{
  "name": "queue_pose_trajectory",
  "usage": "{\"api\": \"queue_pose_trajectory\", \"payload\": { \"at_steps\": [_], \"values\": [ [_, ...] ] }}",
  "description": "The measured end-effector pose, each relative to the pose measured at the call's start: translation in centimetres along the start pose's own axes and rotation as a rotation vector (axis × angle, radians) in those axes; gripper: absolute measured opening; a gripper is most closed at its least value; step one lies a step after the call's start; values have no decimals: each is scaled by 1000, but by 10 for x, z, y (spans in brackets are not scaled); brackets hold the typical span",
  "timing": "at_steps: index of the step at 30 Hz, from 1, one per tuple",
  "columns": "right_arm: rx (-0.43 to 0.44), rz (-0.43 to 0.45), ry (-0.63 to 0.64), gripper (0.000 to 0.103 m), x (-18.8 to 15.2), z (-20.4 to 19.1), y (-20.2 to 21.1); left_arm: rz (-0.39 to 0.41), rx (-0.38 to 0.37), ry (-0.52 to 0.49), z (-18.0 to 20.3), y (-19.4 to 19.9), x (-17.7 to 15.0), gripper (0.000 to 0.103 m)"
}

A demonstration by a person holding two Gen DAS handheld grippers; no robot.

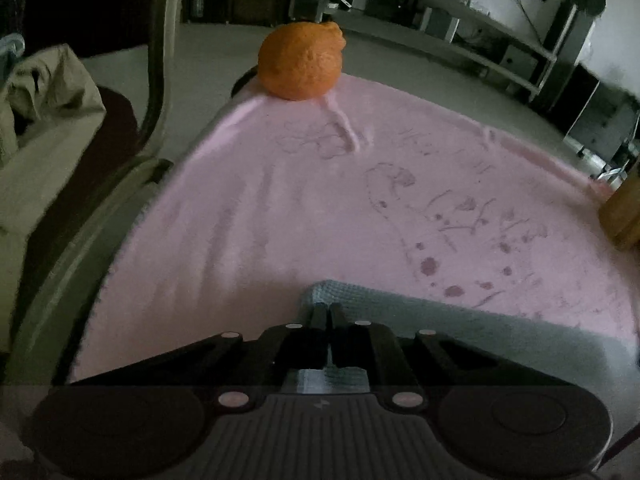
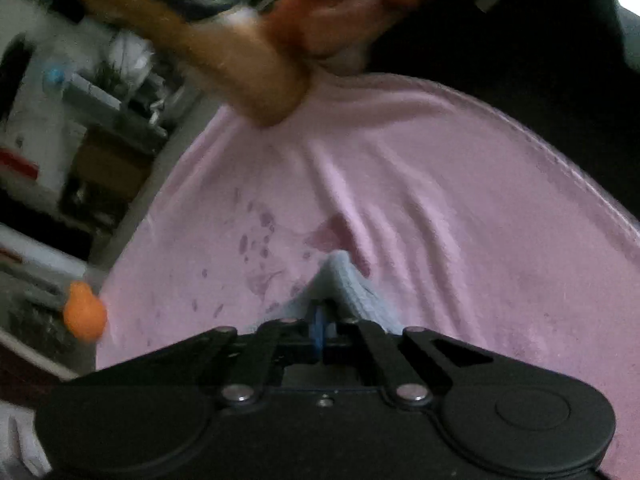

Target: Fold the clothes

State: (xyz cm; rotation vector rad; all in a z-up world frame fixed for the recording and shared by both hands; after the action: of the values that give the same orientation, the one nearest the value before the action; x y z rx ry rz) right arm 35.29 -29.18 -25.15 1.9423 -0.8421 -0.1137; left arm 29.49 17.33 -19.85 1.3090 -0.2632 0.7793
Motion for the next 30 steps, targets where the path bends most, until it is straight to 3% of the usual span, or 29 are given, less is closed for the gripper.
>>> {"api": "queue_pose_trajectory", "payload": {
  "at_steps": [5, 8, 15, 17, 20, 22, 23, 24, 30],
  "values": [
    [-12, 55, -54, 0, -2, 2, 13, 26, 35, 2, -5, 15, 1, 9],
    [1, 112, -96, 5, -4, 6, 38, 51, 29, 16, -5, 38, 0, 10],
    [141, 107, -104, 6, -23, 8, 86, 14, -103, -27, 18, 69, -32, 9],
    [136, 68, -88, 7, -34, 9, 85, -18, -104, -55, 23, 67, -48, 9],
    [101, 10, -58, 7, -48, 12, 74, -61, -39, -125, 23, 58, -68, 9],
    [33, -15, -16, 5, -53, 21, 64, -65, 17, -190, 21, 51, -73, 12],
    [-14, -27, 11, 0, -56, 27, 59, -61, 23, -208, 19, 49, -74, 12],
    [-49, -32, 31, 0, -57, 32, 56, -62, 18, -203, 18, 49, -73, 12],
    [-20, 36, -5, 0, -60, 38, 77, -27, -45, -109, 9, 74, -81, 11]
  ]
}}
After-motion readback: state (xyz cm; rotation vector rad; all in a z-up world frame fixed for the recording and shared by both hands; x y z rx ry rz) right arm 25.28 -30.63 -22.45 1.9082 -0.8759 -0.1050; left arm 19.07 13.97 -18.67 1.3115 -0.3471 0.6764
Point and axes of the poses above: each gripper's, at about its wrist camera, not at the fingertips, and y roughly against the way its jaws point, z to its right, x to its top, the point moved 9 cm from there along -y, roughly the way its jaws point, and after that the axes turned 10 degrees about -x, right-handed, at the moved point
